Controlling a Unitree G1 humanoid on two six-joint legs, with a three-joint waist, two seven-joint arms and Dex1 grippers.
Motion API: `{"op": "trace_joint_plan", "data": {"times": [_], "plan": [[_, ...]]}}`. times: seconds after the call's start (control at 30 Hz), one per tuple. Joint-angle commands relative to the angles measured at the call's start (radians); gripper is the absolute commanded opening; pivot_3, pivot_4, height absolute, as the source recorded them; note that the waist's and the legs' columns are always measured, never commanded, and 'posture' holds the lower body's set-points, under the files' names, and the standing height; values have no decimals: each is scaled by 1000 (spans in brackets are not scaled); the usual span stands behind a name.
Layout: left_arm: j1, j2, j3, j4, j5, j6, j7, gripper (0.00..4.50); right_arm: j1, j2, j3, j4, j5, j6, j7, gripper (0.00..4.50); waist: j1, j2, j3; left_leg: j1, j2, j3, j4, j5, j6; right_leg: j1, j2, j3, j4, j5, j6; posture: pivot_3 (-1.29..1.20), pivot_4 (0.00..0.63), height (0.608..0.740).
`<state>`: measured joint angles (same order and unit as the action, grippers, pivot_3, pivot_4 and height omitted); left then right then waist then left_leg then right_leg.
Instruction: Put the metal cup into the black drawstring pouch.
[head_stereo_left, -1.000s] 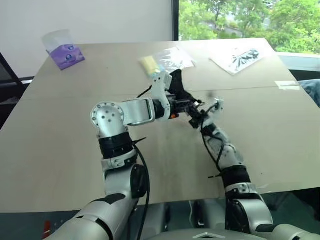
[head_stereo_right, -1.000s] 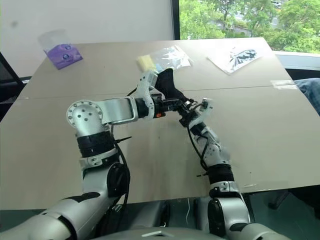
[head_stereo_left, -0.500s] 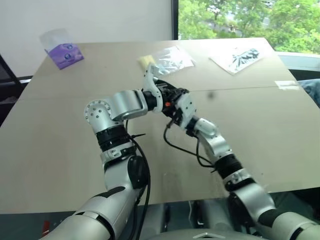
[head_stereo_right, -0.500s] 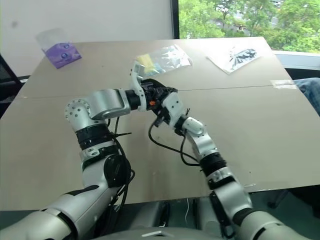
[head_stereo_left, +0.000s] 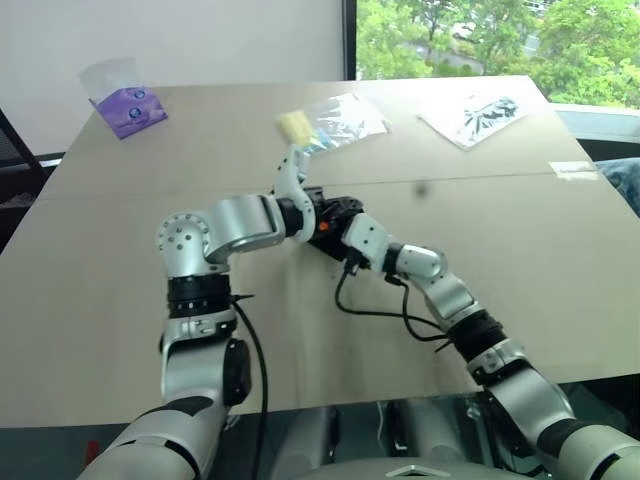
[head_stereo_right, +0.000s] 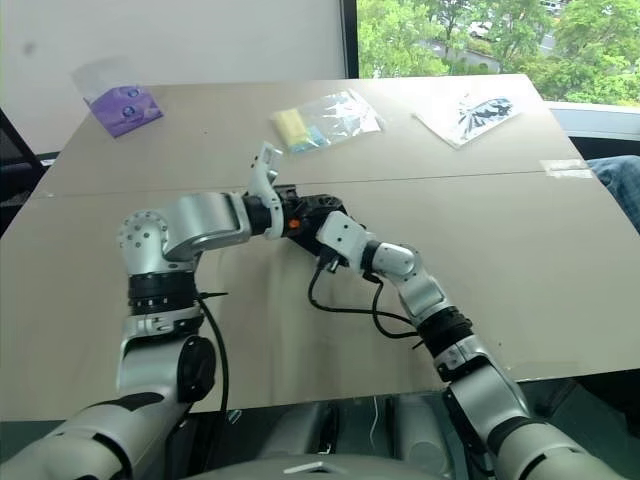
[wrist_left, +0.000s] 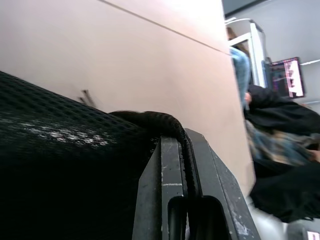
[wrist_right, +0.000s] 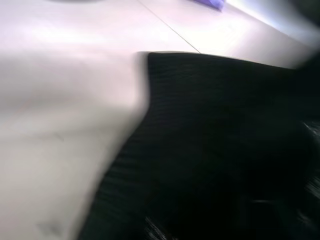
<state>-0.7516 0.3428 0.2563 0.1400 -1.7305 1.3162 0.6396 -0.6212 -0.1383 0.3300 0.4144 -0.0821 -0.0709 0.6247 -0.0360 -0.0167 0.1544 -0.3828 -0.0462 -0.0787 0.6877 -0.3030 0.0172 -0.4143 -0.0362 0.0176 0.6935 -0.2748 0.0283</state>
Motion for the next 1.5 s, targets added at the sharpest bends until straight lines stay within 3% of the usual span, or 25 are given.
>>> {"op": "trace_joint_plan", "data": {"times": [0.03, 0.1, 0.2, 0.23, 0.33, 0.4, 0.53, 0.67, 0.83, 0.97, 1.07, 1.3, 1.47, 1.5], "plan": [[-2, 61, -22, -34, 76, -25, -110, 0, 21, -57, -14, -172, -93, 103, -67, 3174, 0, 0, 0, 0, 0, 0, 0, 0, 0, 0, 0, 0, 0, 0, 0, 0, 150, 740], [0, 100, -37, -29, 158, -33, -188, 0, 50, -103, -32, -301, -29, 207, 17, 3174, 1, 0, 0, 0, 0, 0, 0, 0, 0, 0, 0, 0, 0, 0, 0, 0, 150, 740], [-27, 125, -37, -1, 214, -46, -280, 0, 77, -121, -69, -459, 77, 347, 78, 3879, 1, 0, 0, 0, 0, 0, -1, 0, 0, 0, 0, 0, 0, 0, 0, 0, 150, 740], [-36, 132, -37, 6, 228, -44, -306, 0, 83, -122, -75, -494, 93, 379, 77, 4336, 1, 0, 0, 0, 0, 0, -1, 0, 0, 0, 0, 0, 0, 0, 0, 0, 150, 740], [-67, 164, -40, 34, 292, -36, -384, 0, 98, -115, -97, -615, 202, 504, 118, 4430, -1, 0, 0, 0, 0, 0, -1, 0, 0, 0, 0, 0, 0, 0, 0, 0, 150, 740], [-88, 183, -32, 45, 312, -23, -433, 0, 94, -129, -91, -629, 190, 523, 105, 4430, -2, 0, 0, 0, 0, 0, -2, 0, 0, 0, 0, 0, 0, 0, 0, 0, 150, 740], [-120, 236, -23, 47, 351, 9, -529, 0, 68, -176, -35, -465, 23, 438, -4, 4430, 0, 0, 0, 0, -1, 0, -2, 0, 0, 0, -1, 0, -1, 0, 0, 0, 150, 740], [-144, 278, -14, 48, 379, 44, -586, 0, -11, -111, -57, -224, -6, 345, -108, 4430, -4, 0, 0, 0, -1, 0, -2, 0, 0, -1, -1, 0, 0, 0, 0, 0, 150, 740], [-160, 278, 3, 38, 407, 77, -609, 0, -150, 11, -99, 53, 33, 203, -158, 4430, -12, 1, 1, 0, -1, 1, -3, 0, 0, -2, 0, 1, 0, 0, 0, 0, 150, 740], [-163, 271, 22, 26, 416, 88, -597, 0, -222, 114, -163, 185, 113, 207, -144, 4430, -9, 1, 1, -1, -1, 0, -4, 0, 0, -2, -1, 0, -1, 0, 0, 0, 150, 740], [-159, 269, 41, 19, 419, 96, -584, 0, -244, 115, -156, 264, 78, 187, -160, 3543, -8, 1, 1, -1, -1, 0, -3, 0, 0, -2, -1, 0, -1, 0, 0, 0, 150, 740], [-144, 259, 75, -6, 430, 113, -572, 0, -212, 72, -173, 217, 76, 194, -152, 210, -8, 1, 1, -1, -1, -1, -3, 0, 0, -2, -1, -1, -2, 0, 0, 0, 150, 740], [-102, 251, 70, -60, 460, 96, -593, 0, -222, 36, -199, 141, 83, 213, -161, 59, -13, 1, 1, -1, -1, -1, -4, 0, 0, -2, -1, -1, -1, 0, 0, 0, 150, 740], [-73, 238, 68, -107, 490, 27, -636, 0, -226, 18, -203, 103, 76, 225, -165, 59, -14, 1, 1, -1, -1, -1, -4, 0, 0, -2, -1, 0, -1, 0, 0, 0, 150, 740]]}}
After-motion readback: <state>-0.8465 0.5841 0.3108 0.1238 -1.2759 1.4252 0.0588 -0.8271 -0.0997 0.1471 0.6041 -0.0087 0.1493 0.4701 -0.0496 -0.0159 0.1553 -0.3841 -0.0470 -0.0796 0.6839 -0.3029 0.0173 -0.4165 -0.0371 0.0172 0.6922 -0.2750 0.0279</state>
